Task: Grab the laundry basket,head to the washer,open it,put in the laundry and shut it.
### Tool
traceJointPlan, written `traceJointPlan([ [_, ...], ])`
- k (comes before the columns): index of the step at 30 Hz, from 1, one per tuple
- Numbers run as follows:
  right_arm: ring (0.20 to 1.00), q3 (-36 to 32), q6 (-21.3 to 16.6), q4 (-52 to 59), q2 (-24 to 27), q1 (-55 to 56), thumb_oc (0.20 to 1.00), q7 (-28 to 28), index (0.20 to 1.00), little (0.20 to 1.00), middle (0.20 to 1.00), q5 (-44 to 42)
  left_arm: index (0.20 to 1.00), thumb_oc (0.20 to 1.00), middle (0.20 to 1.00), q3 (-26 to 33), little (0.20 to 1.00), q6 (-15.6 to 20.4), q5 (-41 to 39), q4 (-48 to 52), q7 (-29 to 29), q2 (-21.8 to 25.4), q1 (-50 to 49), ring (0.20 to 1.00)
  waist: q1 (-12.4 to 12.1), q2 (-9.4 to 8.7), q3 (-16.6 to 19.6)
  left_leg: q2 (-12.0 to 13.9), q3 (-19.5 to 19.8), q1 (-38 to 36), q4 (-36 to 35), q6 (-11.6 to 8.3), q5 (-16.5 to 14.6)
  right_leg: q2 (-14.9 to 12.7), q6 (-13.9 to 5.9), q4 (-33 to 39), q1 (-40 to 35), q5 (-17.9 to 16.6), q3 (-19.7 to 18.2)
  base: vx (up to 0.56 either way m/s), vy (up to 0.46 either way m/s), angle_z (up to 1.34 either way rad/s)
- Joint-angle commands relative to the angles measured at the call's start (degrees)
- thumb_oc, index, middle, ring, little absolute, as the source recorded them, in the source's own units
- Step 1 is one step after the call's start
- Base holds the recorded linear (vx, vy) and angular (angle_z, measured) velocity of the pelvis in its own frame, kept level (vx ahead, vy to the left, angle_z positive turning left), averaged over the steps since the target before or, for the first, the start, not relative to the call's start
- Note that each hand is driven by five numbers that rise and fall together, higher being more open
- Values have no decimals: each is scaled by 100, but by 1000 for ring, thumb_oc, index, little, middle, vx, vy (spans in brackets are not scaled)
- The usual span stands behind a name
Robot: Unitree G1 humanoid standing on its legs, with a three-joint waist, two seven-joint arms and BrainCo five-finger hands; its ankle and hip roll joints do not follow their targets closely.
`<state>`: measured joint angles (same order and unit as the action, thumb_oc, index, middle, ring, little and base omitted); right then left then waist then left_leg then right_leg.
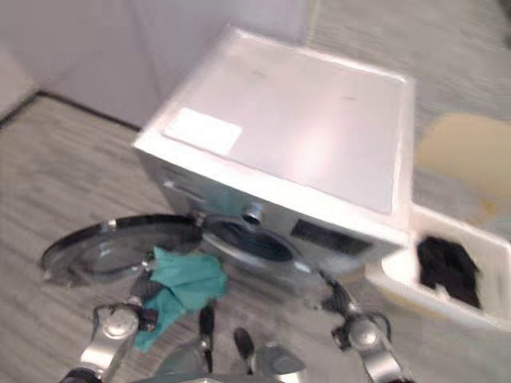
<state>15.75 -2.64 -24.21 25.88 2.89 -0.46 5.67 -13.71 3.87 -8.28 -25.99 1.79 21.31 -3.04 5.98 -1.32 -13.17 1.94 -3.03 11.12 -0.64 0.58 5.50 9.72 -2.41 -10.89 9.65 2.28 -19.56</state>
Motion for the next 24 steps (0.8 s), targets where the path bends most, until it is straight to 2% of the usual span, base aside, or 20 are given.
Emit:
traceJointPlan([
  [1,1000,147,-193,218,34,-391,1000,-90,1000,1000,1000,23,200,200,200,-76,200,372,53,178,257,269,543,200,-134,-296,-408,-35,-584,37,628,-131,-728,-795,-503,-271,762,-3,636,-215,175,-158],
  [2,1000,149,-207,223,24,-392,1000,-106,1000,1000,1000,11,200,200,200,-96,200,372,42,196,286,309,664,200,-193,-306,-436,37,-716,69,662,-144,-747,-1032,-488,-346,832,46,1197,-137,49,-125],
  [3,1000,122,-226,272,7,-356,1000,-132,1000,1000,1000,0,200,200,200,-95,200,386,36,249,331,347,746,200,-248,-281,-447,135,-887,120,748,-158,-762,-1335,-401,-436,772,200,1958,-73,0,-134],
  [4,1000,120,-225,274,7,-355,1000,-132,1000,1000,1000,1,200,200,200,-96,200,386,36,249,332,347,747,200,-232,-278,-452,132,-868,125,762,-158,-769,-1341,-401,-443,765,210,1976,-73,2,-131],
  [5,1000,88,-257,327,22,-357,1000,-190,1000,1000,1000,34,200,200,200,-117,200,385,44,322,339,340,817,200,-242,-282,-454,186,-996,173,826,-157,-790,-1479,-287,-538,659,334,2399,-100,8,-99],
  [6,1000,58,-246,380,-7,-360,1000,-225,1000,1000,1000,39,200,200,200,-109,200,410,27,398,399,332,896,200,-251,-335,-524,237,-1172,249,967,-159,-826,-1531,-251,-692,656,400,2605,-243,-34,-45],
  [7,1000,21,-261,339,-150,-477,1000,-340,1000,1000,1000,-314,200,200,200,-108,200,434,-255,398,586,240,1193,200,-306,-445,-746,370,-1386,600,1436,-196,-1051,-1632,-249,-911,945,527,2763,-284,-83,-44],
  [9,1000,3,-278,483,-183,-521,1000,-442,1000,1000,1000,-492,200,200,200,-129,200,487,-394,397,773,191,1526,200,-248,-497,-867,506,-1400,1177,2004,-141,-1168,-1503,-202,-1123,1425,475,2614,-233,-135,-59],
  [11,1000,-1,-261,569,-143,-516,1000,-448,1000,1000,1000,-493,200,200,200,-153,200,506,-338,444,819,194,1676,200,-223,-454,-870,588,-1361,1469,2288,-86,-1267,-1502,-141,-1357,1771,535,2649,-118,-90,-15],
  [12,1000,1,-305,677,-108,-564,1000,-529,1000,1000,1000,-598,200,200,200,-198,200,513,-324,552,985,220,2077,200,-108,-402,-908,795,-1365,1953,2814,-91,-1353,-1533,-50,-1751,2270,706,2717,-90,-85,10],
  [13,1000,-2,-305,678,-107,-568,1000,-530,1000,1000,1000,-600,200,200,200,-201,200,514,-325,546,987,218,2087,200,-104,-390,-888,809,-1350,2008,2860,-94,-1371,-1528,-45,-1774,2310,719,2726,-127,-102,5],
  [17,1000,-57,-388,973,-133,-663,1000,-645,1000,1000,1000,-856,200,200,200,-218,200,554,-514,436,1440,157,2910,200,142,-257,-973,1102,-1275,2925,3882,-67,-1591,-1516,59,-2618,3216,954,2646,-122,-44,-10],
  [18,1000,-102,-465,1132,-153,-764,1000,-729,1000,1000,1000,-954,200,200,200,-164,200,585,-524,328,1705,284,3423,200,238,-201,-1001,1243,-1291,3418,4331,-48,-1720,-1531,83,-3055,3768,1049,2573,-105,-4,-15],
  [21,1000,-87,-558,1235,-207,-809,1000,-789,1000,1000,1000,-1058,200,200,200,-123,200,619,-571,85,1984,425,4008,200,314,-177,-1001,1377,-1271,3950,4789,-28,-1839,-1477,124,-3407,4285,1119,2480,-77,-2,-13],
  [24,1000,-60,-750,1319,-284,-835,1000,-859,1000,1000,1000,-1207,200,200,200,-219,200,587,-453,-496,2400,922,5156,200,469,-132,-1017,1560,-1165,4527,5225,42,-1999,-1441,122,-3807,4869,1226,2427,-38,-12,-28],
])
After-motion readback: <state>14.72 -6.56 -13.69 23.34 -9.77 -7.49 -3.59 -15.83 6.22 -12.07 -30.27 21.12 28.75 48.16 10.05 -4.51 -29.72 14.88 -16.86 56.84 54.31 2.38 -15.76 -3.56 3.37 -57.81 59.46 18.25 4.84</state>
